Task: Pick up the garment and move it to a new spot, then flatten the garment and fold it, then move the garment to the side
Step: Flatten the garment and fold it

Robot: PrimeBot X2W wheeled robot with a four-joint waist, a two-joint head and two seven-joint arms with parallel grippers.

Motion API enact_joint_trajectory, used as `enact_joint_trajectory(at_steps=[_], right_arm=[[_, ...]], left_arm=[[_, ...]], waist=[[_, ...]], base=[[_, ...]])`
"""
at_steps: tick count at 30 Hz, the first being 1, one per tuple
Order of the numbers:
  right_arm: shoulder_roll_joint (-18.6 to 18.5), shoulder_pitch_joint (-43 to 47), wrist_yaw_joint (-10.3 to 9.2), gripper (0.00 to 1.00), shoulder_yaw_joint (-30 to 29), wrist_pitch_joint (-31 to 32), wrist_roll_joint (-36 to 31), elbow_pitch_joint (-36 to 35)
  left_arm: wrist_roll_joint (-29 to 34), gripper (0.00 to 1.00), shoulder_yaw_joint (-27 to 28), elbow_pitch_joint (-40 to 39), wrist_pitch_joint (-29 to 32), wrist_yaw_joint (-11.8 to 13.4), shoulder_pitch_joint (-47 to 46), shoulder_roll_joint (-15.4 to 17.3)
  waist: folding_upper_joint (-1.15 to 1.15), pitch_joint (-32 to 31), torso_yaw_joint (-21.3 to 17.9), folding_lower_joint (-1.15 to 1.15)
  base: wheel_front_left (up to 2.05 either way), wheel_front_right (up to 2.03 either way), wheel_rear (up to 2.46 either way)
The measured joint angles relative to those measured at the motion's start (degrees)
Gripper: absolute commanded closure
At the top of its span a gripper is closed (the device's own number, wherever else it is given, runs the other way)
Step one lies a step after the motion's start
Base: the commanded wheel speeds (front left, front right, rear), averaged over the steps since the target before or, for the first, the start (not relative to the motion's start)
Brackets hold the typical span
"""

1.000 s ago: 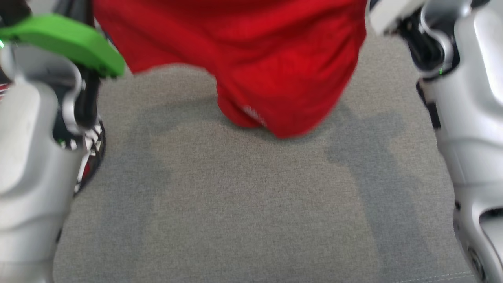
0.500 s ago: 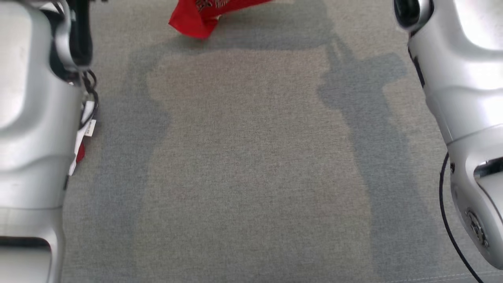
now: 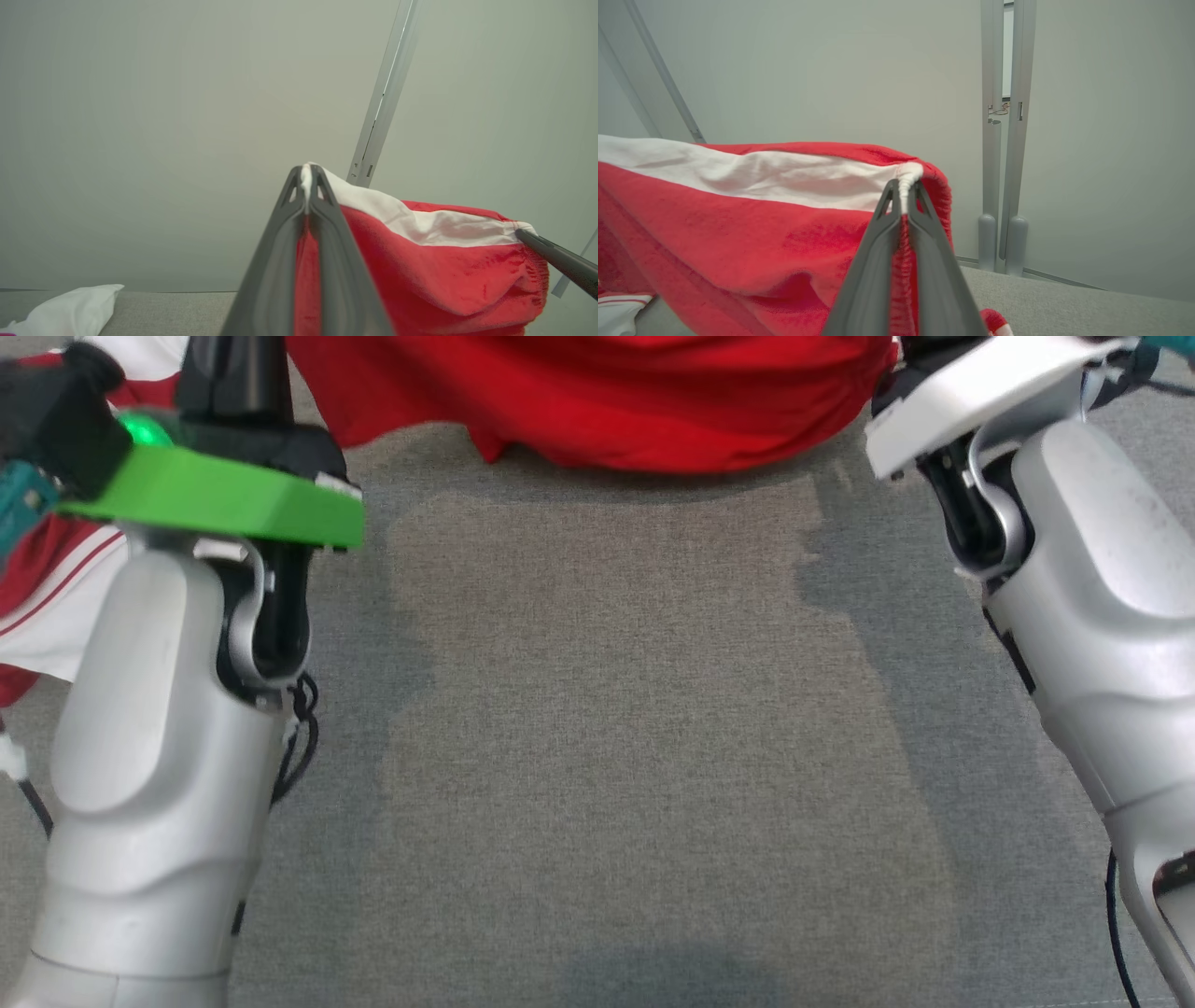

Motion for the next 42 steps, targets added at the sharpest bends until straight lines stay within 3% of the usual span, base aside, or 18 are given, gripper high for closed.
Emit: enact_joint_trajectory(at_steps=[6,7,12,15,26,42], right_arm=[[-5.19,13.21,-0.01,1.0,3.26,0.0,5.28,-13.77],[-6.15,18.75,-0.01,1.0,2.71,-0.01,6.17,-18.02],[-6.91,31.83,-0.01,1.0,0.25,-0.01,4.44,-26.08],[-5.19,38.94,0.0,1.0,-2.34,-0.01,3.47,-29.33],[-2.12,56.52,0.01,1.0,-5.67,0.0,-0.43,-36.76],[-5.43,68.33,0.0,1.0,-4.12,-0.01,0.63,-44.07]], left_arm=[[-0.77,1.0,2.14,-9.62,0.0,-2.34,16.02,-0.45],[-1.24,1.0,3.21,-12.62,-0.01,-2.79,22.2,-0.57],[-2.33,1.0,5.38,-16.84,-0.01,-3.79,36.51,-2.01],[-2.79,1.0,7.97,-18.27,0.0,-3.99,42.34,-3.92],[-0.96,1.0,11.12,-22.9,0.0,-5.04,57.38,-7.0],[2.44,1.0,11.59,-32.22,0.0,-5.11,68.78,-7.26]], waist=[[0.0,-2.07,-0.7,0.0],[0.0,-2.97,-0.98,0.0],[0.0,-5.5,-1.59,0.0],[0.0,-7.16,-1.85,-0.01],[0.0,-14.17,-2.66,-0.01],[0.0,-19.46,-5.76,-0.01]], base=[[0.0,0.0,0.0],[0.0,0.0,0.0],[0.0,0.0,0.0],[0.0,0.0,0.0],[0.0,0.0,0.0],[0.0,0.0,0.0]])
